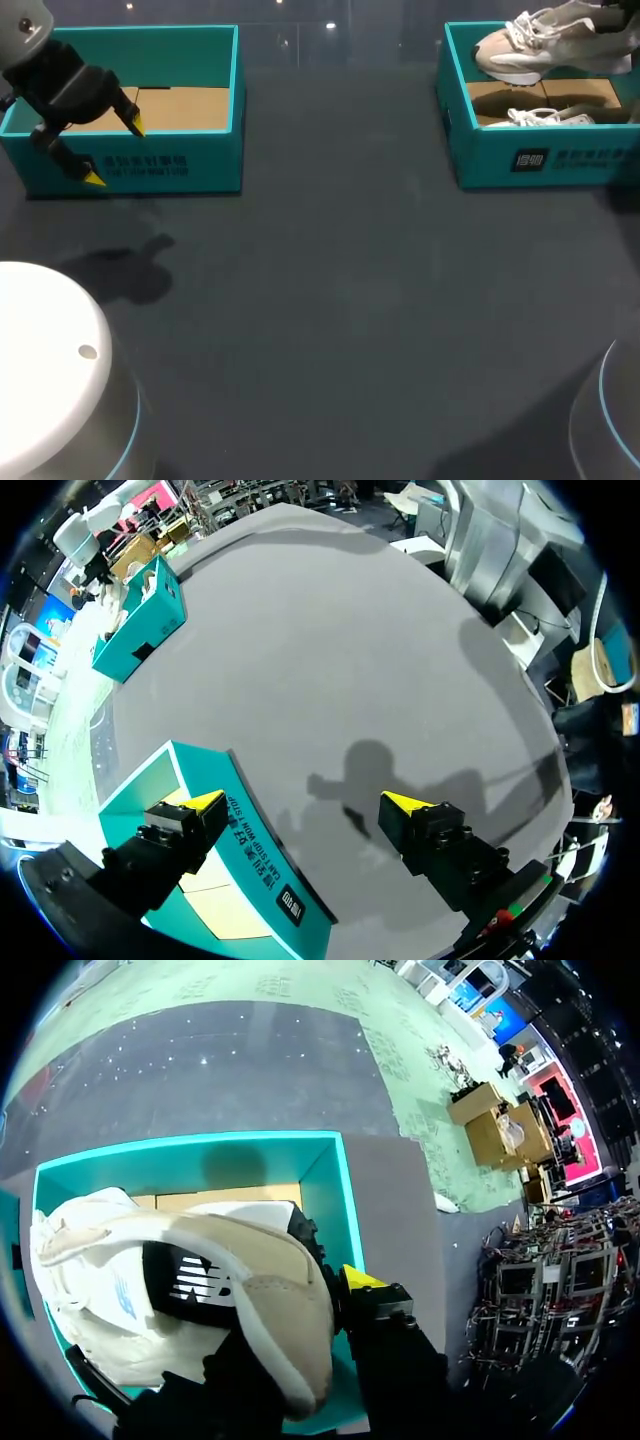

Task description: Take the shoe out of the shoebox, open the shoe tongue, remove and reinsert the insole, then place the shoe into the shoebox

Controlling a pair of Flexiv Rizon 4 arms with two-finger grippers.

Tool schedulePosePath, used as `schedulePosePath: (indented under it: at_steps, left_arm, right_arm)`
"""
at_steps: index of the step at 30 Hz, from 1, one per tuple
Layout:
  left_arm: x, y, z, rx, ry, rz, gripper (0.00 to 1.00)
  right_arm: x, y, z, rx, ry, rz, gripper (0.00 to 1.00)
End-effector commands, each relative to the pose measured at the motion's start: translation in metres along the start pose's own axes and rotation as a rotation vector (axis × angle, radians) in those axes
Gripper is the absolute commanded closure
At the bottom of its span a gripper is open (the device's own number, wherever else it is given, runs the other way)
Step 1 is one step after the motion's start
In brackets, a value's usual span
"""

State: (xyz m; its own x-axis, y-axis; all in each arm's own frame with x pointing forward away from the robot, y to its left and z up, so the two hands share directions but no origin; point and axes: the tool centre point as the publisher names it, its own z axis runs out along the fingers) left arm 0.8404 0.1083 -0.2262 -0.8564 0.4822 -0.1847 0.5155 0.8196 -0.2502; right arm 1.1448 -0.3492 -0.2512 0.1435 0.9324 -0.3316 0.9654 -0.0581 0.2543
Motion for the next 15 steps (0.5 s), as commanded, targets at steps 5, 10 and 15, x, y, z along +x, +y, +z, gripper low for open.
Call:
schedulePosePath:
  at_steps: [5, 10, 15]
  left_arm:
    - [0.0010, -0.0001, -0.0003, -0.003, 0.000, 0.001, 0.00]
    - [0.0010, -0.0001, -0.0003, -0.003, 0.000, 0.001, 0.00]
    - [0.0010, -0.0001, -0.0003, -0.003, 0.000, 0.001, 0.00]
  right_arm:
    - [0.0088, 0.0021, 0.0067, -0.003, -0.017, 0.012, 1.00]
    - [0.0105, -0.0033, 0.0101, 0.000, -0.010, 0.001, 1.00]
    - [0.0105, -0.0033, 0.0101, 0.000, -0.010, 0.001, 1.00]
